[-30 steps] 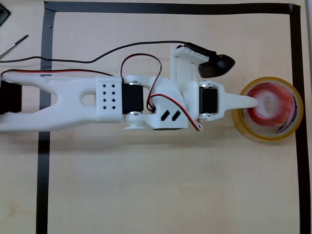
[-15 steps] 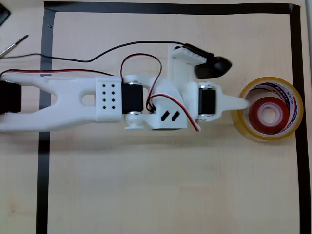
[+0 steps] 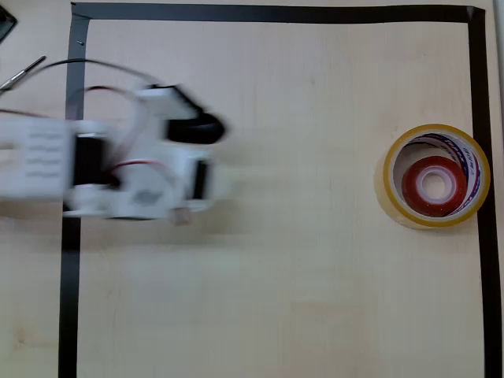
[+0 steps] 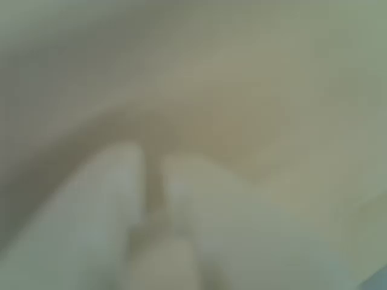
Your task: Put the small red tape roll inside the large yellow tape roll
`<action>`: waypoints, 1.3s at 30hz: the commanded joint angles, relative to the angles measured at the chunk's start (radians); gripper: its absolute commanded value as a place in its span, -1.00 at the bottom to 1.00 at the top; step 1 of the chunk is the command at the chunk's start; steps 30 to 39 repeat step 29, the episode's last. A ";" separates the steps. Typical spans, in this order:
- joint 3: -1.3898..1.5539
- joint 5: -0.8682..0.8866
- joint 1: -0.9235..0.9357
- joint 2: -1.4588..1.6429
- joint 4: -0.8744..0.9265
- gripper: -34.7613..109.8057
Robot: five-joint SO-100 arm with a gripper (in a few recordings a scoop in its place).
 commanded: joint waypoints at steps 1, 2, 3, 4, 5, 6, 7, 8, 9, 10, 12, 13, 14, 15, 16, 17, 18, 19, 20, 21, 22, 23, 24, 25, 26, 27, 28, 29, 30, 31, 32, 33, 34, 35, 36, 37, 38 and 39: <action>0.242 0.031 0.028 0.767 0.078 -0.52; 0.288 0.032 0.038 0.841 0.110 -0.52; 0.327 0.034 0.051 0.917 0.144 -0.52; 0.360 0.034 0.058 0.996 0.190 -0.52; 0.393 0.031 0.061 1.072 0.236 -0.52; 0.430 0.028 0.066 1.154 0.285 -0.52; 0.469 0.026 0.071 1.246 0.334 -0.52; 0.512 0.018 0.077 1.341 0.380 -0.52; 0.555 0.003 0.084 1.434 0.430 -0.52; 0.598 -0.015 0.086 1.531 0.482 -0.52; 0.646 -0.031 0.101 1.592 0.551 -0.52; 0.666 -0.031 0.117 1.594 0.560 -0.52; 0.683 -0.031 0.129 1.594 0.566 -0.52; 0.698 -0.031 0.140 1.594 0.569 -0.52; 0.712 -0.031 0.140 1.594 0.577 -0.52; 0.730 -0.031 0.132 1.594 0.583 -0.52; 0.755 -0.031 0.124 1.594 0.584 -0.52; 0.776 -0.031 0.118 1.594 0.588 -0.52; 0.788 -0.028 0.114 1.594 0.594 -0.52; 0.784 -0.023 0.114 1.594 0.611 -0.52; 0.782 -0.023 0.114 1.594 0.621 -0.52; 0.779 -0.025 0.112 1.594 0.629 -0.52; 0.778 -0.029 0.109 1.594 0.635 -0.52; 0.776 -0.031 0.106 1.594 0.640 -0.52; 0.776 -0.031 0.106 1.594 0.641 -0.52; 0.776 -0.031 0.106 1.594 0.641 -0.52; 0.776 -0.031 0.106 1.594 0.641 -0.52; 0.776 -0.029 0.107 1.594 0.641 -0.52; 0.776 -0.029 0.107 1.594 0.641 -0.52; 0.776 -0.029 0.107 1.594 0.641 -0.52; 0.776 -0.029 0.107 1.594 0.641 -0.52; 0.776 -0.029 0.107 1.594 0.641 -0.52; 0.776 -0.029 0.107 1.594 0.641 -0.52; 0.776 -0.029 0.107 1.594 0.641 -0.52; 0.776 -0.029 0.107 1.594 0.641 -0.52; 0.776 -0.029 0.107 1.594 0.641 -0.52; 0.776 -0.029 0.107 1.594 0.641 -0.52; 0.776 -0.029 0.107 1.594 0.641 -0.52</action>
